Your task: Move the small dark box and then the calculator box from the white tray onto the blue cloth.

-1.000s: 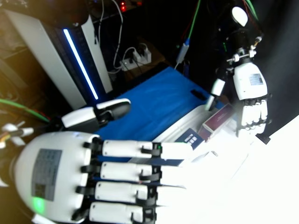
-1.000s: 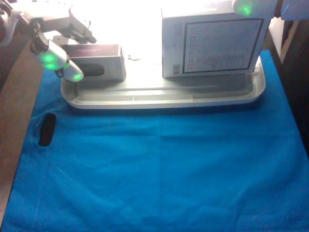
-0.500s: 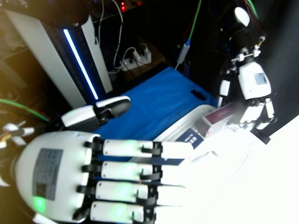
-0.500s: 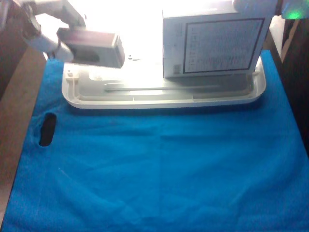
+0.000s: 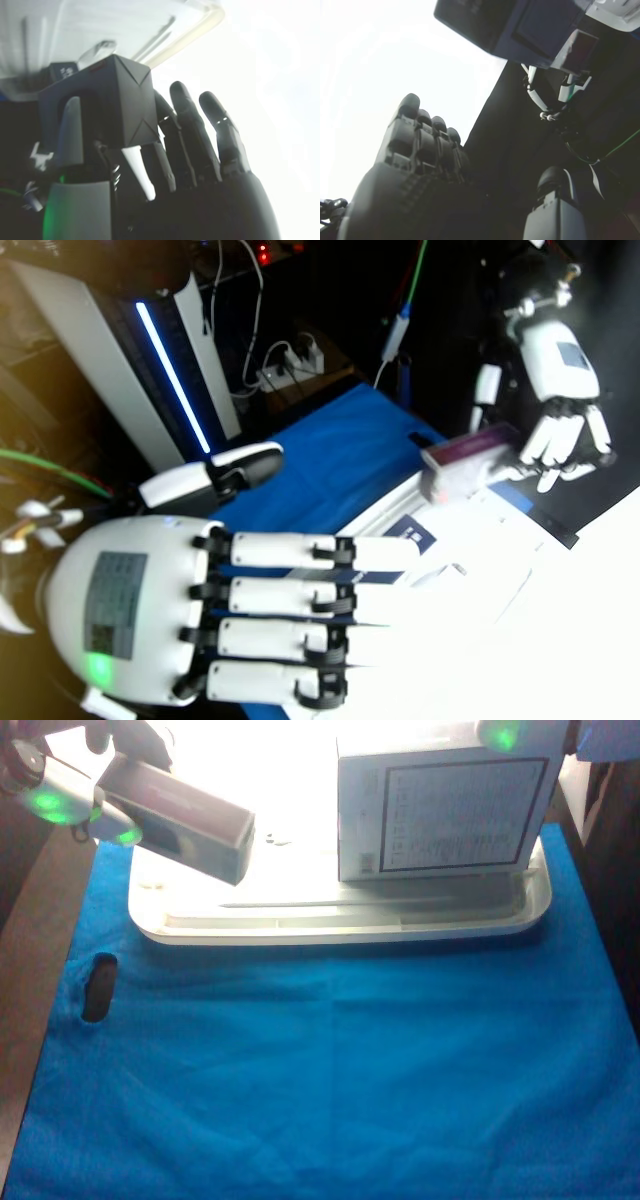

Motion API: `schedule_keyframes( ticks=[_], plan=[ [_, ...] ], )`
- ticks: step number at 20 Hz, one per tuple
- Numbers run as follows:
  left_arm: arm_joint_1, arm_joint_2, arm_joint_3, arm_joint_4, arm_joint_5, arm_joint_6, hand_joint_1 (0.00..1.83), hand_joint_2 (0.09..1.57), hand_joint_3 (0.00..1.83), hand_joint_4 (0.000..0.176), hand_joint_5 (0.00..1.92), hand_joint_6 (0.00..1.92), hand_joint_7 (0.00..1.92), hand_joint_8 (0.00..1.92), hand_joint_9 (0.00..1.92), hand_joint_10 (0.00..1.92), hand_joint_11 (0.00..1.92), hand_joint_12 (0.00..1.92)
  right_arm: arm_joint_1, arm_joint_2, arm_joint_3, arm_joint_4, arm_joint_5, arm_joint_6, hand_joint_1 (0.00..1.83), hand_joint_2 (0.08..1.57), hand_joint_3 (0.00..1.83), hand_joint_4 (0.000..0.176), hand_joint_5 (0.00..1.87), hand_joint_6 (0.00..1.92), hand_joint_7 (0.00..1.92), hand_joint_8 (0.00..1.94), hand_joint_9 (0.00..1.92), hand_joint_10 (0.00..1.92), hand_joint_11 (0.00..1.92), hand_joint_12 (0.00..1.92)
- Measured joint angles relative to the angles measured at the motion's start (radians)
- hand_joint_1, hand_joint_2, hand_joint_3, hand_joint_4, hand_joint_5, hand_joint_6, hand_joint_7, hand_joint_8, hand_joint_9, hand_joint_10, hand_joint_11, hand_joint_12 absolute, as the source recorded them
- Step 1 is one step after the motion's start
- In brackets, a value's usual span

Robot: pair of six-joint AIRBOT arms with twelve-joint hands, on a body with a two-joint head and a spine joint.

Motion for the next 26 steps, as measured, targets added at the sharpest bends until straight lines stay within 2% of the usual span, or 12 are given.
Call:
schedule_keyframes(
  ticks=[2, 3, 4, 6, 12, 15, 16, 18, 21, 23, 25, 26],
  plan=[
    [0.000, 0.019, -0.028, 0.002, -0.035, 0.000, 1.10, 1.08, 0.00, 0.025, 1.05, 0.85, 0.57, 1.19, 0.24, 1.47, 0.00, 1.92, 0.000, 0.000, 0.000, 0.000, 0.000, 0.000, 0.29, 0.90, 0.00, 0.012, 0.03, 0.00, 0.04, 0.00, 0.04, 0.00, 0.00, 0.52],
    [0.000, 0.023, -0.036, 0.008, -0.044, 0.000, 1.09, 1.07, 0.00, 0.071, 1.07, 0.83, 0.62, 1.18, 0.25, 1.49, 0.00, 1.92, 0.000, 0.000, 0.000, 0.000, 0.000, 0.000, 0.30, 0.90, 0.00, 0.009, 0.02, 0.00, 0.01, 0.00, 0.02, 0.00, 0.00, 0.45],
    [0.000, 0.039, -0.061, 0.010, -0.054, 0.000, 1.21, 1.12, 0.00, 0.000, 1.09, 0.67, 0.77, 1.36, 0.31, 1.44, 0.00, 1.92, 0.000, -0.002, 0.000, 0.000, 0.000, 0.000, 0.30, 0.90, 0.00, 0.005, 0.02, 0.00, 0.01, 0.00, 0.02, 0.00, 0.00, 0.42],
    [0.000, 0.068, -0.096, 0.016, -0.090, 0.000, 1.23, 1.16, 0.00, 0.000, 1.04, 0.68, 0.78, 1.49, 0.34, 1.59, 0.03, 1.92, 0.000, -0.002, 0.000, 0.001, -0.001, 0.000, 0.29, 0.88, 0.00, 0.004, 0.01, 0.00, 0.00, 0.00, 0.00, 0.00, 0.00, 0.10],
    [0.041, 0.150, -0.191, -0.021, -0.144, 0.044, 1.13, 1.06, 0.00, 0.000, 1.09, 0.80, 0.65, 1.69, 0.57, 1.92, 0.53, 1.92, 0.000, -0.003, 0.000, 0.000, 0.000, 0.000, 0.31, 0.88, 0.00, 0.019, 0.04, 0.00, 0.03, 0.00, 0.03, 0.00, 0.00, 0.37],
    [0.078, 0.171, -0.238, -0.091, -0.169, 0.109, 1.22, 1.10, 0.00, 0.000, 1.14, 0.59, 0.86, 1.33, 0.60, 1.46, 0.36, 1.86, -0.007, -0.008, 0.000, -0.002, 0.005, 0.000, 0.32, 0.88, 0.00, 0.019, 0.04, 0.00, 0.02, 0.00, 0.01, 0.00, 0.00, 0.32],
    [0.100, 0.177, -0.254, -0.117, -0.188, 0.142, 1.14, 1.08, 0.00, 0.000, 1.07, 0.80, 0.83, 1.19, 0.61, 1.48, 0.36, 1.91, -0.007, -0.009, 0.000, -0.008, 0.001, 0.000, 0.35, 0.88, 0.00, 0.025, 0.05, 0.00, 0.02, 0.00, 0.00, 0.00, 0.00, 0.27],
    [0.116, 0.179, -0.266, -0.144, -0.213, 0.160, 1.14, 1.12, 0.00, 0.000, 0.98, 0.98, 0.80, 1.29, 0.64, 1.65, 0.49, 1.92, -0.007, -0.009, 0.000, -0.007, 0.000, 0.000, 0.38, 0.88, 0.00, 0.030, 0.02, 0.00, 0.00, 0.00, 0.00, 0.00, 0.00, 0.26],
    [0.156, 0.181, -0.282, -0.186, -0.234, 0.181, 1.24, 1.14, 0.00, 0.000, 1.00, 0.77, 0.90, 1.34, 0.70, 1.45, 0.54, 1.83, -0.007, -0.008, 0.000, -0.007, -0.001, 0.000, 0.34, 0.87, 0.00, 0.015, 0.00, 0.00, 0.00, 0.00, 0.00, 0.00, 0.00, 0.13],
    [0.198, 0.175, -0.290, -0.185, -0.246, 0.190, 1.16, 1.09, 0.00, 0.000, 1.04, 0.87, 0.92, 1.01, 0.76, 1.26, 0.55, 1.65, -0.008, -0.011, 0.000, -0.006, -0.001, 0.000, 0.34, 0.89, 0.00, 0.027, 0.05, 0.01, 0.04, 0.00, 0.01, 0.00, 0.00, 0.19],
    [0.235, 0.161, -0.289, -0.211, -0.246, 0.193, 1.26, 1.08, 0.00, 0.000, 1.13, 0.58, 1.02, 1.12, 0.82, 1.13, 0.59, 1.53, -0.008, -0.015, 0.000, -0.007, -0.001, 0.000, 0.32, 0.89, 0.00, 0.017, 0.07, 0.00, 0.05, 0.00, 0.01, 0.00, 0.00, 0.23],
    [0.250, 0.154, -0.289, -0.217, -0.248, 0.194, 1.20, 1.05, 0.00, 0.000, 1.14, 0.68, 0.95, 0.96, 0.80, 1.12, 0.55, 1.53, -0.008, -0.017, 0.000, -0.007, 0.000, 0.000, 0.33, 0.88, 0.00, 0.014, 0.07, 0.00, 0.05, 0.00, 0.01, 0.00, 0.00, 0.24]
  ],
)
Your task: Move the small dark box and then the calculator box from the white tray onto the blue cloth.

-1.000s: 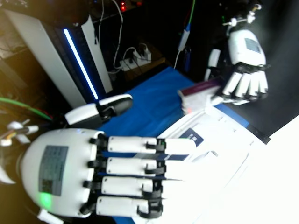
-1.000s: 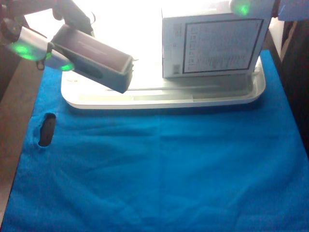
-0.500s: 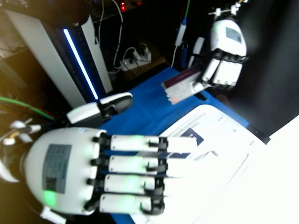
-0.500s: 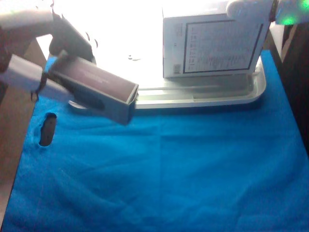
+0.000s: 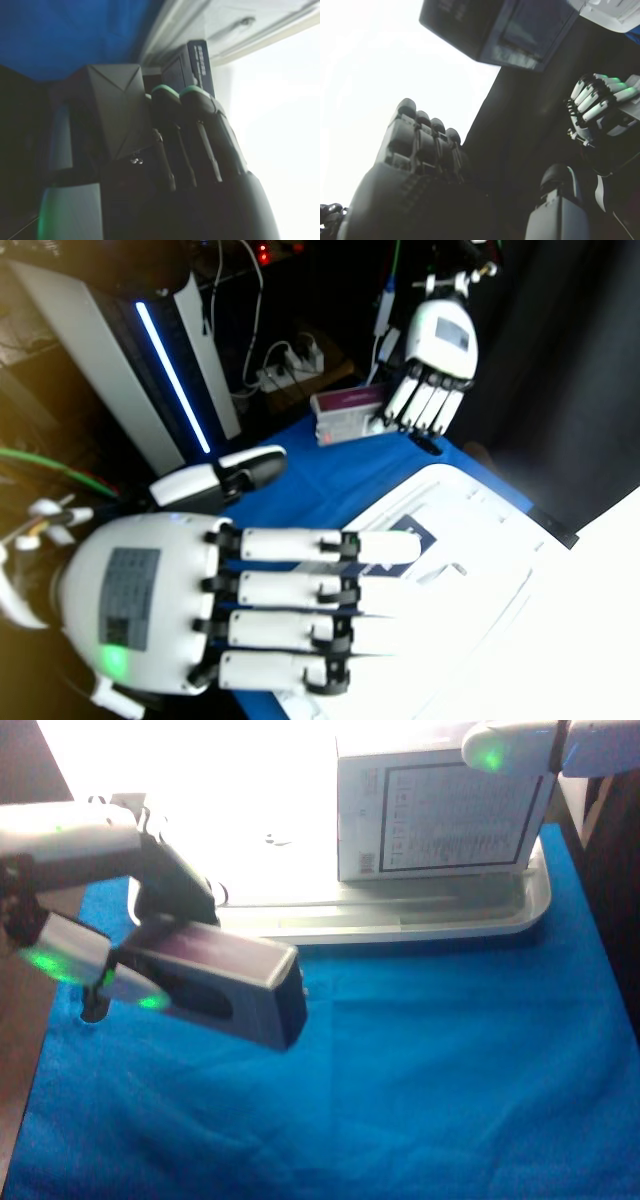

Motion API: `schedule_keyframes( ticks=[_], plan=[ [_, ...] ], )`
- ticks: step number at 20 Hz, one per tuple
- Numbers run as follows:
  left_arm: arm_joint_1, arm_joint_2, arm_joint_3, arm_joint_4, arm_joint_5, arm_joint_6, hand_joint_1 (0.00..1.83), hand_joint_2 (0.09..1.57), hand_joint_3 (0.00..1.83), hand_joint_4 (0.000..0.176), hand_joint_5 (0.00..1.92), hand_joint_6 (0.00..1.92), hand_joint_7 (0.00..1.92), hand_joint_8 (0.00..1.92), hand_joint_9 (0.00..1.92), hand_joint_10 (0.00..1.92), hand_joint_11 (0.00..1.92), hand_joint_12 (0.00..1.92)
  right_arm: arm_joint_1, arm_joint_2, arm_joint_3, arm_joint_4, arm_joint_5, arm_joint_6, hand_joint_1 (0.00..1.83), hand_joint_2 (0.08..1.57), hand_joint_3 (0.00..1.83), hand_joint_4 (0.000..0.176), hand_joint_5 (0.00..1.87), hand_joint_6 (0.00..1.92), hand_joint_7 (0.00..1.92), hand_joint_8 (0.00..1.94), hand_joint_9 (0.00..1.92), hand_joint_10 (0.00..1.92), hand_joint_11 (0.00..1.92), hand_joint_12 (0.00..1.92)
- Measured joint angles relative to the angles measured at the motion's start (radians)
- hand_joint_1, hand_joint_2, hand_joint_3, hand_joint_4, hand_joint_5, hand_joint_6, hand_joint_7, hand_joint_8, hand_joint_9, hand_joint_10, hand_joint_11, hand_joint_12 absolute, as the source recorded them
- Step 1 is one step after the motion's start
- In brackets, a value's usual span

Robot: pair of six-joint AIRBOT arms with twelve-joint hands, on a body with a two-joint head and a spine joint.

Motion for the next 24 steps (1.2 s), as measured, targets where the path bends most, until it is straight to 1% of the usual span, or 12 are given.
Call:
schedule_keyframes(
  ticks=[1, 4, 6, 9, 12, 13, 14, 15, 18, 19, 21, 24],
  plan=[
    [0.023, -0.014, 0.002, -0.019, -0.006, 0.003, 1.13, 1.06, 0.00, 0.000, 1.09, 0.79, 0.87, 1.01, 0.58, 1.23, 0.24, 1.59, -0.001, -0.002, 0.000, 0.000, 0.000, 0.000, 0.29, 0.90, 0.01, 0.000, 0.04, 0.00, 0.04, 0.00, 0.02, 0.00, 0.00, 0.23],
    [0.049, -0.040, 0.013, -0.047, -0.018, 0.026, 1.05, 1.09, 0.00, 0.125, 1.02, 0.92, 0.76, 1.21, 0.46, 1.43, 0.11, 1.74, -0.007, -0.002, 0.000, 0.000, -0.004, 0.000, 0.26, 0.94, 0.01, 0.000, 0.02, 0.00, 0.03, 0.00, 0.04, 0.00, 0.00, 0.16],
    [0.061, -0.049, 0.023, -0.074, -0.027, 0.026, 1.07, 1.09, 0.00, 0.072, 1.02, 0.92, 0.77, 1.11, 0.50, 1.35, 0.20, 1.76, -0.007, -0.002, 0.000, 0.001, 0.003, 0.000, 0.27, 0.94, 0.00, 0.000, 0.03, 0.01, 0.04, 0.01, 0.03, 0.01, 0.00, 0.14],
    [0.080, -0.063, 0.026, -0.060, -0.016, 0.027, 1.07, 1.06, 0.00, 0.114, 1.08, 0.83, 0.78, 1.13, 0.54, 1.46, 0.34, 1.86, -0.007, -0.003, 0.000, 0.000, 0.000, 0.000, 0.24, 0.96, 0.01, 0.000, 0.03, 0.01, 0.03, 0.00, 0.03, 0.01, 0.00, 0.15],
    [0.085, -0.063, 0.026, -0.067, -0.016, 0.027, 1.07, 1.07, 0.00, 0.108, 1.06, 0.85, 0.79, 1.12, 0.59, 1.46, 0.43, 1.84, -0.007, -0.005, 0.000, 0.000, 0.000, 0.000, 0.26, 0.92, 0.00, 0.000, 0.06, 0.00, 0.03, 0.00, 0.03, 0.00, 0.00, 0.22],
    [0.087, -0.063, 0.026, -0.068, -0.017, 0.027, 1.08, 1.07, 0.00, 0.082, 1.06, 0.84, 0.78, 1.09, 0.55, 1.43, 0.34, 1.83, -0.007, -0.005, 0.000, 0.000, 0.000, 0.000, 0.26, 0.93, 0.00, 0.000, 0.06, 0.00, 0.06, 0.00, 0.05, 0.00, 0.00, 0.25],
    [0.091, -0.067, 0.027, -0.069, -0.015, 0.027, 1.08, 1.07, 0.00, 0.095, 1.07, 0.82, 0.78, 1.06, 0.51, 1.38, 0.26, 1.80, -0.007, -0.005, 0.000, 0.000, 0.000, 0.000, 0.27, 0.93, 0.00, 0.000, 0.06, 0.00, 0.06, 0.00, 0.05, 0.00, 0.00, 0.27],
    [0.093, -0.073, 0.027, -0.064, -0.013, 0.027, 1.05, 1.07, 0.00, 0.143, 1.05, 0.86, 0.75, 1.00, 0.49, 1.30, 0.27, 1.68, -0.007, -0.005, 0.000, 0.000, -0.001, 0.000, 0.25, 0.91, 0.00, 0.000, 0.07, 0.00, 0.06, 0.00, 0.05, 0.00, 0.00, 0.32],
    [0.094, -0.074, 0.026, -0.063, -0.018, 0.027, 1.05, 1.06, 0.00, 0.175, 1.07, 0.83, 0.74, 0.84, 0.48, 1.06, 0.16, 1.49, -0.007, -0.005, 0.000, 0.000, 0.000, 0.000, 0.25, 0.90, 0.00, 0.000, 0.07, 0.00, 0.05, 0.00, 0.05, 0.00, 0.00, 0.34],
    [0.094, -0.074, 0.027, -0.063, -0.018, 0.027, 1.02, 0.96, 0.00, 0.006, 0.93, 0.49, 0.72, 0.75, 0.46, 0.96, 0.11, 1.44, -0.007, -0.005, 0.000, 0.001, -0.001, 0.000, 0.24, 0.91, 0.00, 0.000, 0.05, 0.00, 0.05, 0.00, 0.05, 0.00, 0.00, 0.32],
    [0.094, -0.074, 0.027, -0.063, -0.018, 0.027, 1.01, 0.87, 0.00, 0.000, 0.98, 0.08, 0.77, 0.45, 0.48, 0.73, 0.11, 1.33, -0.007, -0.006, 0.000, 0.000, 0.000, 0.000, 0.25, 0.91, 0.00, 0.000, 0.07, 0.01, 0.04, 0.00, 0.05, 0.00, 0.00, 0.28],
    [0.094, -0.075, 0.027, -0.063, -0.018, 0.027, 0.99, 0.82, 0.00, 0.000, 0.98, 0.02, 0.82, 0.29, 0.54, 0.56, 0.14, 1.20, -0.007, -0.006, 0.000, 0.000, 0.000, 0.000, 0.22, 0.92, 0.00, 0.000, 0.06, 0.00, 0.05, 0.00, 0.05, 0.00, 0.00, 0.34]
  ],
)
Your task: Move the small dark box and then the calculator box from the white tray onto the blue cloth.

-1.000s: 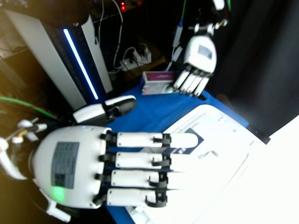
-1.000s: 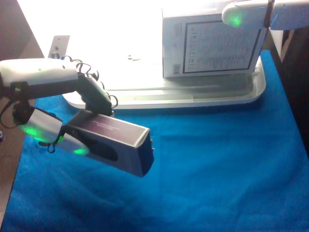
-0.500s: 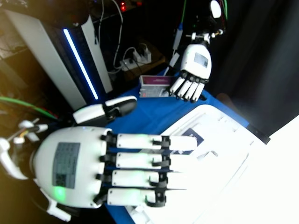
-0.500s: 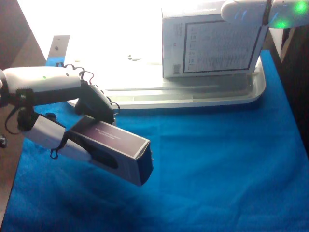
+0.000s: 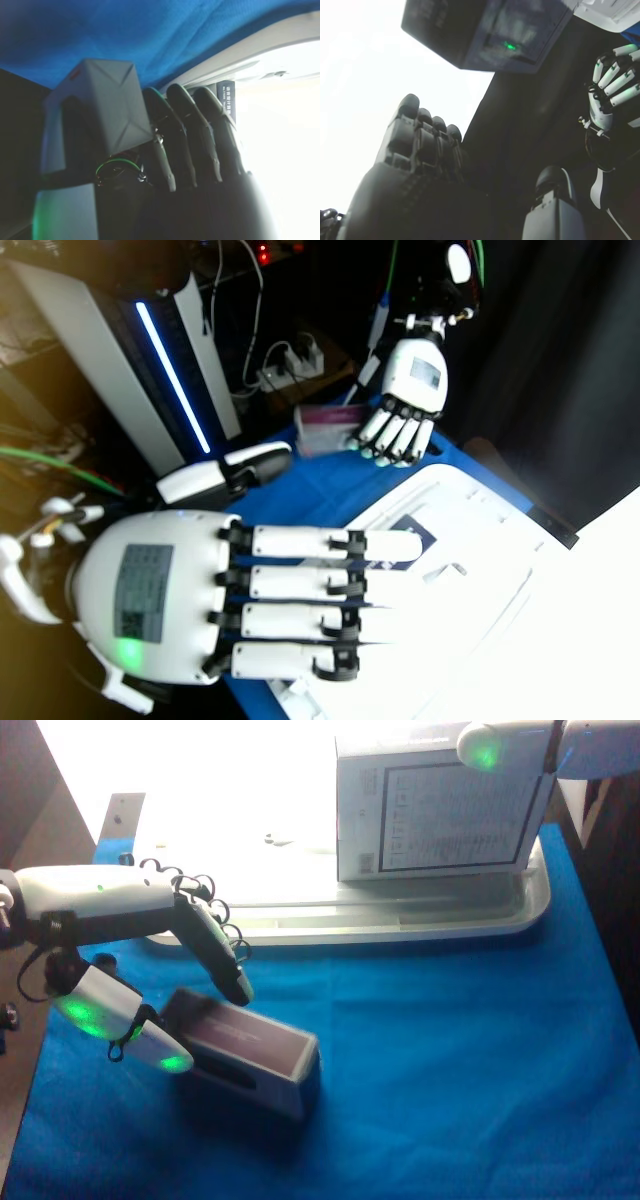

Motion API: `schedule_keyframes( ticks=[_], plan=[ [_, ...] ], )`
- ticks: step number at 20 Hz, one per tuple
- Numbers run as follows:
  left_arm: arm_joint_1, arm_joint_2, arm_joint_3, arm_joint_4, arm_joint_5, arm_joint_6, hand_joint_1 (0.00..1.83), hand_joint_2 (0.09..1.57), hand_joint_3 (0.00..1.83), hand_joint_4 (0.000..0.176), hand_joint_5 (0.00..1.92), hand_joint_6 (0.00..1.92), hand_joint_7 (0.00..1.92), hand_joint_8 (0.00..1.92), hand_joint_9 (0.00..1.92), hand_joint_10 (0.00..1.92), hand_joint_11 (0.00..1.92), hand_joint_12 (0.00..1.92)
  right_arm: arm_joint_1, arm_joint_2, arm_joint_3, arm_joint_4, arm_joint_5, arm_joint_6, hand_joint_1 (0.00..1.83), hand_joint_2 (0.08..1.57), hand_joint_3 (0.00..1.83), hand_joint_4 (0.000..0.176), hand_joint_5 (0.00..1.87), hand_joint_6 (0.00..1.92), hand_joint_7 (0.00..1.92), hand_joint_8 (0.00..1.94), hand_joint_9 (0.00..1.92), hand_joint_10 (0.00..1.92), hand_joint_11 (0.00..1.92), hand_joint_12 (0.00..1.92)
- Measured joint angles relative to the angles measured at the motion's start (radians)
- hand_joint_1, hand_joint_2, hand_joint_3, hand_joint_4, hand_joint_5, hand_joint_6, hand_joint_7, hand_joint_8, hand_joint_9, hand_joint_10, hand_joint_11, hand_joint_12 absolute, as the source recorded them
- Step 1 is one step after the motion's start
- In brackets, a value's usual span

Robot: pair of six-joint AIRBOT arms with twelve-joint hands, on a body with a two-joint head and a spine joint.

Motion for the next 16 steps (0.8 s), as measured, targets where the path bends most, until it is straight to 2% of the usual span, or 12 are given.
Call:
schedule_keyframes(
  ticks=[3, 5, 6, 7, 9, 10, 11, 12, 13, 14, 15, 16],
  plan=[
    [0.000, 0.000, 0.000, 0.000, -0.001, 0.000, 0.94, 0.80, 0.00, 0.000, 0.95, 0.00, 0.87, 0.16, 0.61, 0.43, 0.19, 1.11, 0.000, -0.002, 0.000, 0.001, 0.000, 0.000, 0.25, 0.91, 0.00, 0.000, 0.01, 0.00, 0.06, 0.01, 0.05, 0.00, 0.00, 0.31],
    [0.000, 0.000, 0.001, -0.001, -0.003, 0.000, 0.94, 0.80, 0.00, 0.000, 0.95, 0.00, 0.86, 0.15, 0.61, 0.42, 0.20, 1.11, 0.000, -0.003, 0.000, 0.000, 0.000, 0.000, 0.28, 0.90, 0.00, 0.000, 0.00, 0.00, 0.07, 0.01, 0.05, 0.00, 0.00, 0.30],
    [0.000, 0.000, 0.004, -0.003, -0.006, 0.000, 0.91, 0.80, 0.00, 0.000, 0.91, 0.00, 0.87, 0.09, 0.65, 0.32, 0.22, 1.11, 0.000, -0.005, 0.000, 0.000, 0.000, 0.000, 0.38, 0.85, 0.00, 0.000, 0.00, 0.00, 0.04, 0.00, 0.05, 0.00, 0.00, 0.21],
    [0.000, -0.002, 0.010, -0.004, -0.012, 0.000, 0.91, 0.80, 0.00, 0.000, 0.91, 0.00, 0.87, 0.09, 0.65, 0.32, 0.22, 1.11, 0.000, -0.006, 0.000, 0.000, 0.000, 0.000, 0.38, 0.85, 0.00, 0.000, 0.00, 0.00, 0.04, 0.00, 0.05, 0.00, 0.00, 0.21],
    [-0.001, -0.002, 0.016, -0.021, -0.018, 0.000, 0.80, 0.84, 0.00, 0.000, 0.83, 0.00, 0.84, 0.06, 0.65, 0.30, 0.19, 1.20, 0.000, -0.006, 0.000, 0.000, 0.000, 0.000, 0.49, 0.83, 0.00, 0.002, 0.03, 0.00, 0.00, 0.00, 0.03, 0.00, 0.00, 0.24],
    [-0.001, -0.002, 0.019, -0.029, -0.024, 0.000, 0.79, 0.84, 0.00, 0.000, 0.80, 0.00, 0.82, 0.05, 0.65, 0.32, 0.17, 1.28, 0.000, -0.006, 0.001, 0.000, 0.000, 0.000, 0.53, 0.82, 0.00, 0.021, 0.05, 0.00, 0.02, 0.00, 0.04, 0.00, 0.00, 0.29],
    [-0.001, -0.002, 0.022, -0.041, -0.025, 0.001, 0.79, 0.81, 0.00, 0.000, 0.69, 0.00, 0.72, 0.01, 0.61, 0.23, 0.14, 1.29, 0.000, -0.008, 0.003, 0.000, 0.000, 0.000, 0.59, 0.82, 0.00, 0.041, 0.03, 0.00, 0.03, 0.00, 0.04, 0.00, 0.00, 0.24],
    [-0.006, -0.004, 0.025, -0.042, -0.028, 0.000, 0.78, 0.80, 0.00, 0.000, 0.58, 0.00, 0.64, 0.00, 0.58, 0.12, 0.09, 1.27, 0.000, -0.010, 0.006, -0.003, 0.000, 0.000, 0.61, 0.78, 0.00, 0.052, 0.04, 0.00, 0.03, 0.00, 0.06, 0.00, 0.00, 0.30],
    [-0.011, -0.005, 0.029, -0.045, -0.028, 0.002, 0.78, 0.80, 0.00, 0.000, 0.58, 0.00, 0.64, 0.00, 0.58, 0.12, 0.09, 1.27, 0.000, -0.012, 0.007, -0.003, -0.001, 0.000, 0.61, 0.78, 0.00, 0.052, 0.04, 0.00, 0.03, 0.00, 0.06, 0.00, 0.00, 0.30],
    [-0.016, -0.006, 0.034, -0.057, -0.032, 0.006, 0.79, 0.79, 0.00, 0.000, 0.54, 0.00, 0.60, 0.00, 0.56, 0.09, 0.07, 1.26, 0.000, -0.014, 0.010, -0.004, -0.002, 0.000, 0.63, 0.76, 0.00, 0.066, 0.05, 0.00, 0.02, 0.00, 0.07, 0.00, 0.00, 0.31],
    [-0.026, -0.006, 0.038, -0.059, -0.032, 0.010, 0.84, 0.80, 0.00, 0.010, 0.49, 0.00, 0.55, 0.00, 0.52, 0.05, 0.02, 1.24, 0.000, -0.014, 0.012, -0.004, -0.001, 0.000, 0.63, 0.74, 0.00, 0.070, 0.02, 0.00, 0.00, 0.00, 0.02, 0.00, 0.00, 0.19],
    [-0.031, -0.006, 0.040, -0.071, -0.032, 0.011, 0.84, 0.80, 0.00, 0.010, 0.49, 0.00, 0.55, 0.00, 0.52, 0.05, 0.02, 1.24, 0.000, -0.014, 0.013, -0.005, -0.002, 0.000, 0.63, 0.74, 0.00, 0.070, 0.02, 0.00, 0.00, 0.00, 0.02, 0.00, 0.00, 0.19]
  ],
)
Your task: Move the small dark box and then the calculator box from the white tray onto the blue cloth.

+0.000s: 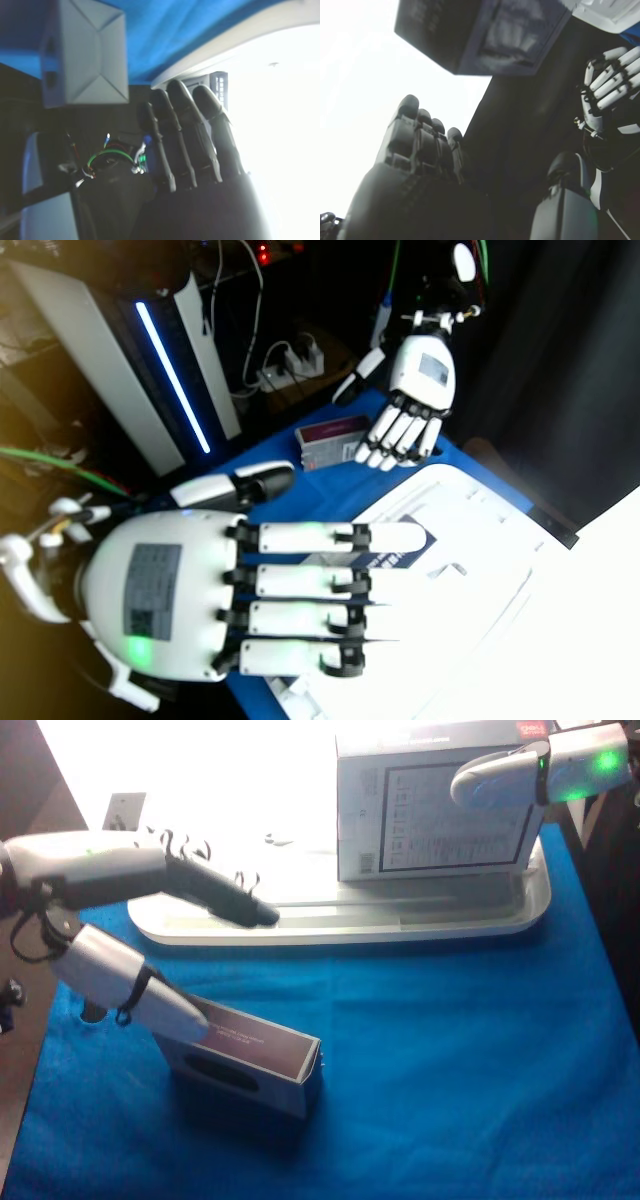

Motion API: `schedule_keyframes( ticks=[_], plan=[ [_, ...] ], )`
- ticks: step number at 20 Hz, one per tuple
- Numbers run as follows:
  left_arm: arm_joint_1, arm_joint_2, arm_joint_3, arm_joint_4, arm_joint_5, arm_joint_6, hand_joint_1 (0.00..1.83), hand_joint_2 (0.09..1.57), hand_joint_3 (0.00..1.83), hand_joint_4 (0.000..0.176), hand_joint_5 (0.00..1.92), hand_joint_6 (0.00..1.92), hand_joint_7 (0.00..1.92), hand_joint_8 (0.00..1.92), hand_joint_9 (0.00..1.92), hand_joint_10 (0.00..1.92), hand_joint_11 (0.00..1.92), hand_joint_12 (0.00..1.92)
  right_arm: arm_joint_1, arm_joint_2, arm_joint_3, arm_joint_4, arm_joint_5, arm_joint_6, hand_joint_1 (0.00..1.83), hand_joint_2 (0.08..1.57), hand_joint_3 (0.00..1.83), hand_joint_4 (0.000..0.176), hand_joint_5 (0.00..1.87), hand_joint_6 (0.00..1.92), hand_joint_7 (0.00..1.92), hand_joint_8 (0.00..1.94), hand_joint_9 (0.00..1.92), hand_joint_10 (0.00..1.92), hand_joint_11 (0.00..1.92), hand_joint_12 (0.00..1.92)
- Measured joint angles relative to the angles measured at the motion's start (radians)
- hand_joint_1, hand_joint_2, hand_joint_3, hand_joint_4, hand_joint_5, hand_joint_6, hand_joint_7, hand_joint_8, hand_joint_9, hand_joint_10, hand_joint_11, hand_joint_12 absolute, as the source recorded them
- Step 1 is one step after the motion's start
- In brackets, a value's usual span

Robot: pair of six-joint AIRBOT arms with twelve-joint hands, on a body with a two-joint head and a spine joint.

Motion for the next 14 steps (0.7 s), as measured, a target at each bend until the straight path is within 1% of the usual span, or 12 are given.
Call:
schedule_keyframes(
  ticks=[1, 2, 4, 5, 6, 7, 9, 10, 11, 12, 13, 14],
  plan=[
    [-0.007, 0.000, 0.006, 0.000, -0.002, 0.000, 0.83, 0.81, 0.01, 0.000, 0.44, 0.00, 0.51, 0.00, 0.51, 0.04, 0.00, 1.23, 0.000, -0.002, 0.006, 0.000, 0.000, 0.000, 0.63, 0.72, 0.00, 0.068, 0.04, 0.00, 0.01, 0.00, 0.02, 0.00, 0.00, 0.23],
    [-0.012, 0.000, 0.010, -0.001, -0.001, 0.003, 0.79, 0.82, 0.01, 0.002, 0.40, 0.00, 0.46, 0.00, 0.49, 0.03, 0.00, 1.17, 0.000, -0.007, 0.013, 0.001, -0.001, 0.003, 0.62, 0.69, 0.00, 0.061, 0.04, 0.00, 0.03, 0.00, 0.05, 0.00, 0.00, 0.38],
    [-0.016, 0.000, 0.014, -0.020, -0.005, 0.020, 0.76, 0.82, 0.00, 0.011, 0.38, 0.00, 0.45, 0.00, 0.47, 0.01, 0.00, 1.13, 0.000, -0.008, 0.021, -0.003, -0.018, 0.005, 0.63, 0.68, 0.00, 0.051, 0.05, 0.00, 0.02, 0.00, 0.04, 0.01, 0.00, 0.36],
    [-0.016, -0.002, 0.021, -0.047, -0.007, 0.043, 0.75, 0.84, 0.00, 0.013, 0.37, 0.00, 0.42, 0.00, 0.48, 0.01, 0.00, 1.17, 0.008, -0.008, 0.025, -0.028, -0.044, 0.006, 0.63, 0.69, 0.00, 0.028, 0.05, 0.00, 0.03, 0.00, 0.07, 0.01, 0.00, 0.55],
    [-0.017, -0.002, 0.029, -0.072, -0.010, 0.053, 0.74, 0.84, 0.00, 0.010, 0.36, 0.00, 0.43, 0.00, 0.49, 0.01, 0.00, 1.25, 0.008, -0.010, 0.029, -0.037, -0.058, 0.007, 0.68, 0.70, 0.00, 0.020, 0.03, 0.00, 0.07, 0.00, 0.12, 0.01, 0.00, 0.85],
    [-0.019, -0.003, 0.035, -0.098, -0.013, 0.068, 0.72, 0.84, 0.00, 0.022, 0.36, 0.00, 0.42, 0.00, 0.49, 0.01, 0.00, 1.27, 0.008, -0.012, 0.032, -0.040, -0.069, 0.009, 0.71, 0.69, 0.00, 0.016, 0.02, 0.00, 0.08, 0.00, 0.13, 0.01, 0.00, 0.91],
    [-0.023, -0.005, 0.042, -0.101, -0.012, 0.078, 0.73, 0.83, 0.00, 0.028, 0.38, 0.01, 0.42, 0.00, 0.48, 0.00, 0.00, 1.27, 0.012, -0.013, 0.040, -0.052, -0.089, 0.015, 0.73, 0.68, 0.00, 0.018, 0.02, 0.00, 0.10, 0.00, 0.15, 0.01, 0.00, 0.99],
    [-0.023, -0.005, 0.046, -0.110, -0.009, 0.085, 0.72, 0.87, 0.01, 0.000, 0.38, 0.00, 0.39, 0.00, 0.45, 0.00, 0.00, 1.34, 0.034, -0.012, 0.045, -0.073, -0.124, 0.017, 0.75, 0.70, 0.00, 0.021, 0.00, 0.00, 0.07, 0.01, 0.10, 0.03, 0.00, 0.79],
    [-0.023, -0.006, 0.048, -0.122, -0.008, 0.092, 0.71, 0.87, 0.01, 0.000, 0.36, 0.00, 0.38, 0.00, 0.43, 0.00, 0.00, 1.35, 0.049, -0.012, 0.048, -0.091, -0.140, 0.018, 0.74, 0.71, 0.00, 0.022, 0.00, 0.00, 0.07, 0.01, 0.09, 0.03, 0.00, 0.64],
    [-0.023, -0.006, 0.050, -0.143, -0.008, 0.106, 0.70, 0.87, 0.00, 0.000, 0.34, 0.00, 0.37, 0.00, 0.44, 0.00, 0.00, 1.39, 0.071, -0.012, 0.049, -0.112, -0.158, 0.020, 0.73, 0.69, 0.00, 0.039, 0.01, 0.00, 0.10, 0.00, 0.10, 0.02, 0.00, 0.55],
    [-0.023, -0.006, 0.050, -0.157, -0.009, 0.120, 0.70, 0.86, 0.00, 0.000, 0.34, 0.00, 0.37, 0.00, 0.44, 0.00, 0.00, 1.40, 0.083, -0.013, 0.052, -0.129, -0.170, 0.024, 0.72, 0.68, 0.00, 0.043, 0.01, 0.00, 0.11, 0.00, 0.10, 0.01, 0.00, 0.51],
    [-0.023, -0.008, 0.056, -0.168, -0.013, 0.128, 0.69, 0.85, 0.00, 0.000, 0.35, 0.01, 0.38, 0.00, 0.43, 0.00, 0.00, 1.43, 0.087, -0.020, 0.064, -0.150, -0.173, 0.037, 0.73, 0.69, 0.00, 0.037, 0.03, 0.00, 0.13, 0.00, 0.11, 0.01, 0.00, 0.45]
  ],
)
